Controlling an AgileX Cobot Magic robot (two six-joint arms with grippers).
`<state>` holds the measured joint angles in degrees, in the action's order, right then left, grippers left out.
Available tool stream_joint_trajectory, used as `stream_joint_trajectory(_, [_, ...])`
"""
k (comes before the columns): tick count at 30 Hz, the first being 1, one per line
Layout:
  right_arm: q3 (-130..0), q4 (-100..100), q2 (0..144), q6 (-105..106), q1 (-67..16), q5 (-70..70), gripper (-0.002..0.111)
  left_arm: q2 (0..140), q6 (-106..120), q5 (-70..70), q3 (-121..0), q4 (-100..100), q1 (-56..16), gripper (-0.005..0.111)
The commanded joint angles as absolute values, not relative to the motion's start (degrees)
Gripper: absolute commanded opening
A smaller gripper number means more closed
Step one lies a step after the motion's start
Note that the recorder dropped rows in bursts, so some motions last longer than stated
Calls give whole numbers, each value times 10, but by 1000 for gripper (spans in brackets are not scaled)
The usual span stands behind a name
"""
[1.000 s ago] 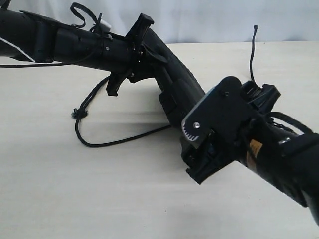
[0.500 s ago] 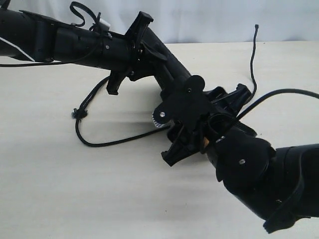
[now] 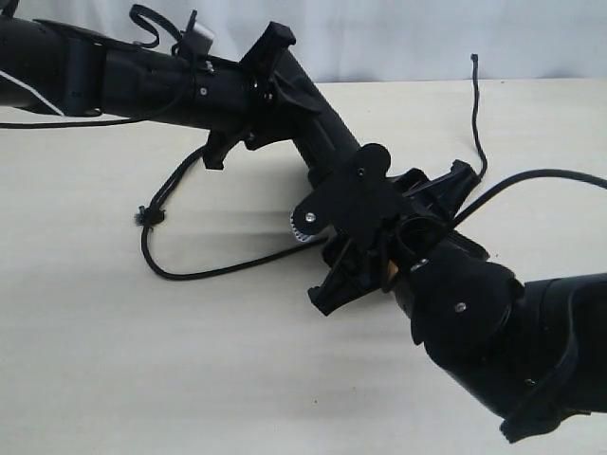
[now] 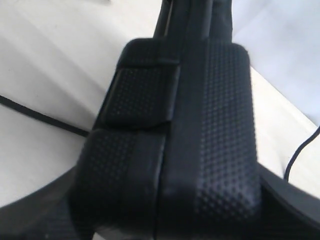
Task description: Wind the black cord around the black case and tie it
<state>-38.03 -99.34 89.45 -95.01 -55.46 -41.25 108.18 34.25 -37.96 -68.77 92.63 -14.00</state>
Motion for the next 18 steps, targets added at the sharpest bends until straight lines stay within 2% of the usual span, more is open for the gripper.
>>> stream_joint_trajectory(1, [-386,-999,892,-949,-552,-406,5,1069,446,-426,-694,922,-140,22])
stream_joint_trajectory(4, [-386,-999,880,-951,-552,-406,5,1063,526,-429,-694,921,-140,39])
stream_joint_trajectory(7, [-386,-999,864,-951,-552,-406,5,1050,594,-434,-694,920,-132,50])
stream_joint_trajectory(14, [-386,-987,852,-951,-552,-408,5,987,664,-450,-694,827,-57,51])
stream_joint_trajectory(18, [-386,-983,852,-951,-552,-408,5,960,635,-409,-694,599,-12,51])
